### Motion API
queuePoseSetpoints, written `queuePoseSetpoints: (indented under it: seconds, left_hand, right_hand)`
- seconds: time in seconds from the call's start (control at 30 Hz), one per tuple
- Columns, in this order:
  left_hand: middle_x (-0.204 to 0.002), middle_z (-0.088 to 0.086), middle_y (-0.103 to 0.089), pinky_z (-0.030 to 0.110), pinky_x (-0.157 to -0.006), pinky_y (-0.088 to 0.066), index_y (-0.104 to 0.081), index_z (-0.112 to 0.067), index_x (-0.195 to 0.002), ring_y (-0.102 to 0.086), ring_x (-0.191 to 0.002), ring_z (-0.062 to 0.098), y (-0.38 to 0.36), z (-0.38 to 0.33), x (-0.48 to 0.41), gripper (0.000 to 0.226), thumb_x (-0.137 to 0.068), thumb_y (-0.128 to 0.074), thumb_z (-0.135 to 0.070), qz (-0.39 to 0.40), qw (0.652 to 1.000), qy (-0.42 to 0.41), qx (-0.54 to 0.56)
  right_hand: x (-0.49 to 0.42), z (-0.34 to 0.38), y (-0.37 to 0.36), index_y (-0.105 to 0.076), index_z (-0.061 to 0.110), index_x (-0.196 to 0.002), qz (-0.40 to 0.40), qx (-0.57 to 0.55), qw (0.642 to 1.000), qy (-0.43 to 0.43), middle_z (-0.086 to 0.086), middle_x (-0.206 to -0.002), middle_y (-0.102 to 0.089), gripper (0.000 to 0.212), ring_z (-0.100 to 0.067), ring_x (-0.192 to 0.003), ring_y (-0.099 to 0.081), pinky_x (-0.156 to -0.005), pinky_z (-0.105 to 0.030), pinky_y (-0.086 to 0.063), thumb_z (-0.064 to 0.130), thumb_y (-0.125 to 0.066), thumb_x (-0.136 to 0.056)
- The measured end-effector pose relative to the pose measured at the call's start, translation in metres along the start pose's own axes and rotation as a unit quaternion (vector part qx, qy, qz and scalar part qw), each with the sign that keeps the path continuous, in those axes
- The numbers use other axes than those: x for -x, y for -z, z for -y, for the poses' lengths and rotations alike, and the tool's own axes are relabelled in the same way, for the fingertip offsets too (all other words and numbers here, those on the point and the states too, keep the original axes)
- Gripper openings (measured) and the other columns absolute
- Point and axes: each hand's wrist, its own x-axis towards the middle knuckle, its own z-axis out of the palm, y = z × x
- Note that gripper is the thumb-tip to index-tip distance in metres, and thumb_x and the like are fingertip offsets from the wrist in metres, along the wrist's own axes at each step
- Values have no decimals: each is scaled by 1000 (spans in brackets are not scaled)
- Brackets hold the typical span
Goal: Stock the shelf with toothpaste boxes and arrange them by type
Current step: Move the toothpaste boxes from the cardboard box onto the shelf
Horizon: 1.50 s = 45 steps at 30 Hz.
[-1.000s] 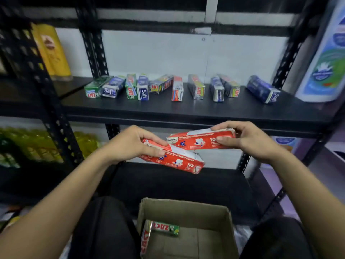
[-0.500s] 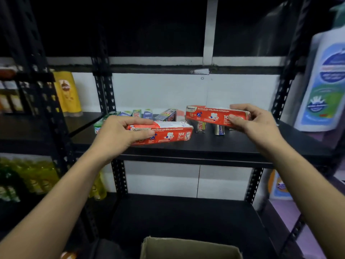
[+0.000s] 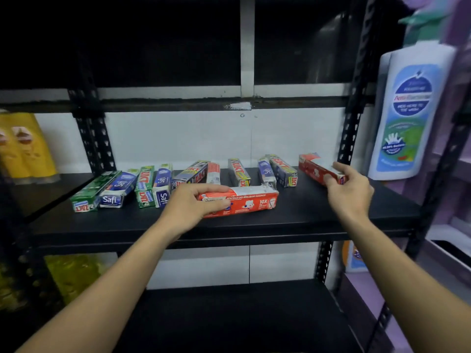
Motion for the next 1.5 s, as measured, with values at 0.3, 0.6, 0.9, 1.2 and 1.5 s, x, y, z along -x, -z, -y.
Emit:
queuePoseSetpoints:
  seconds: [0.3, 0.6, 0.9, 1.2, 1.5]
  left_hand:
    - [-112, -11, -58, 15, -83, -40, -71, -40, -106, -54, -103, 4, -17, 26, -23, 32, -76, -82, -37, -2, 973, -78, -216]
    - [-125, -5, -57, 36, -97, -46, -61, -29, -119, -52, -115, 13, -28, 37, -24, 32, -89, -71, -31, -19, 941, -146, -306]
    - [-136, -4, -54, 46, -105, -40, -55, -30, -128, -48, -124, 21, -30, 25, -22, 38, -92, -64, -37, -9, 904, -125, -408]
    - [-137, -7, -47, 40, -106, -30, -56, -26, -130, -38, -130, 17, -48, 19, 37, 45, -88, -66, -38, -72, 878, -219, -419]
    - [-136, -6, -46, 37, -101, -39, -54, -25, -130, -42, -125, 16, -77, 102, 125, 43, -90, -62, -38, 57, 877, -157, -450]
  right_hand:
    - [-9, -17, -14, -51, 18, -142, 231, 169, 958, 28, -6, -140, -56, 55, -26, -129, -50, -103, -24, -35, 21, -63, -88]
    - [-7, -36, -26, -52, 16, -140, 133, 176, 974, 59, -15, -131, -60, 51, -36, -118, -55, -98, -39, -45, 21, -63, -91]
    - [-6, -43, -24, -37, 25, -149, 166, 269, 947, 59, -18, -143, -45, 59, -43, -127, -41, -104, -47, -35, 39, -55, -94]
    - [101, -33, -10, -50, 26, -141, 76, 230, 953, 184, -11, -154, -33, 53, -36, -138, -28, -113, -52, -27, 35, -61, -89]
    - [211, -103, -34, -58, 25, -131, 208, 260, 921, 204, -5, -147, -41, 42, -29, -134, -35, -106, -49, -37, 33, -60, -90]
